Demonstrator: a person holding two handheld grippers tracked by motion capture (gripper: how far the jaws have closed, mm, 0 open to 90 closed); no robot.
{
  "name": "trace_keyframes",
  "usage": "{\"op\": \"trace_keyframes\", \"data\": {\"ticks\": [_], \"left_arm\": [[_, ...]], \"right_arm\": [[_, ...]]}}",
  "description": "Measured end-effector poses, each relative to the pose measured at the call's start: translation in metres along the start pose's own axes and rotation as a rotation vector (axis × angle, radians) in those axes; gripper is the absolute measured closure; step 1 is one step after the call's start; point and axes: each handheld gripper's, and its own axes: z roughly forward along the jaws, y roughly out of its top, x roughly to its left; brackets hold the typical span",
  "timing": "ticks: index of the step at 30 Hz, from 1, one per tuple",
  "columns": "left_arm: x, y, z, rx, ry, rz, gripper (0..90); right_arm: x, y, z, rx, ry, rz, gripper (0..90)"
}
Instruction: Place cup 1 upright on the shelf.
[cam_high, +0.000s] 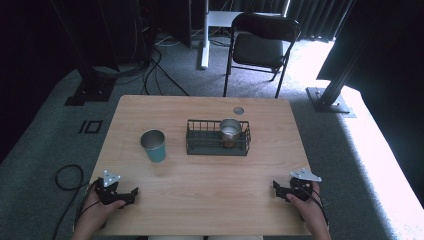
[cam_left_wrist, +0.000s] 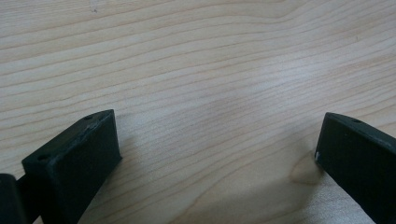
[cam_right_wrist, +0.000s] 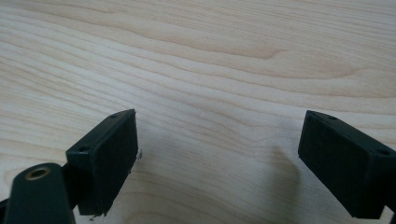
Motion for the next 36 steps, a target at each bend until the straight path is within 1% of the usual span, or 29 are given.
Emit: {"op": "trace_keyframes", "data": {"ticks": [2, 3, 5, 8, 14, 18, 30, 34, 36], "left_arm": [[0.0000, 0.0000, 0.0000, 0.000, 0.000, 0.000, 0.4], [-0.0001, 0.0000, 0.0000, -0.001, 0.000, -0.001, 0.4], [0.0000, 0.0000, 0.0000, 0.000, 0.000, 0.000, 0.4], [0.0000, 0.0000, 0.0000, 0.000, 0.000, 0.000, 0.4], [0.0000, 0.0000, -0.0002, 0.001, -0.001, 0.000, 0.4], [0.0011, -0.0019, -0.0020, 0.003, -0.013, 0.013, 0.4], [0.0011, -0.0024, -0.0023, 0.001, -0.015, 0.015, 0.4], [0.0029, -0.0042, -0.0041, 0.002, -0.031, 0.030, 0.4], [0.0042, -0.0055, -0.0054, 0.002, -0.043, 0.047, 0.4]], "right_arm": [[0.0003, -0.0008, 0.0027, 0.014, -0.001, -0.008, 11.5], [-0.0001, -0.0006, 0.0033, 0.019, 0.002, -0.006, 11.5], [-0.0008, -0.0001, 0.0038, 0.019, -0.007, -0.003, 11.5], [-0.0031, 0.0001, 0.0045, 0.028, 0.006, 0.018, 11.2], [-0.0034, 0.0004, 0.0049, 0.029, 0.010, 0.016, 10.8], [-0.0034, 0.0003, 0.0049, 0.029, 0.009, 0.016, 10.8], [-0.0033, 0.0003, 0.0049, 0.029, 0.009, 0.015, 10.9], [-0.0033, 0.0003, 0.0049, 0.029, 0.009, 0.015, 10.9], [-0.0034, 0.0003, 0.0049, 0.029, 0.009, 0.015, 10.9]]}}
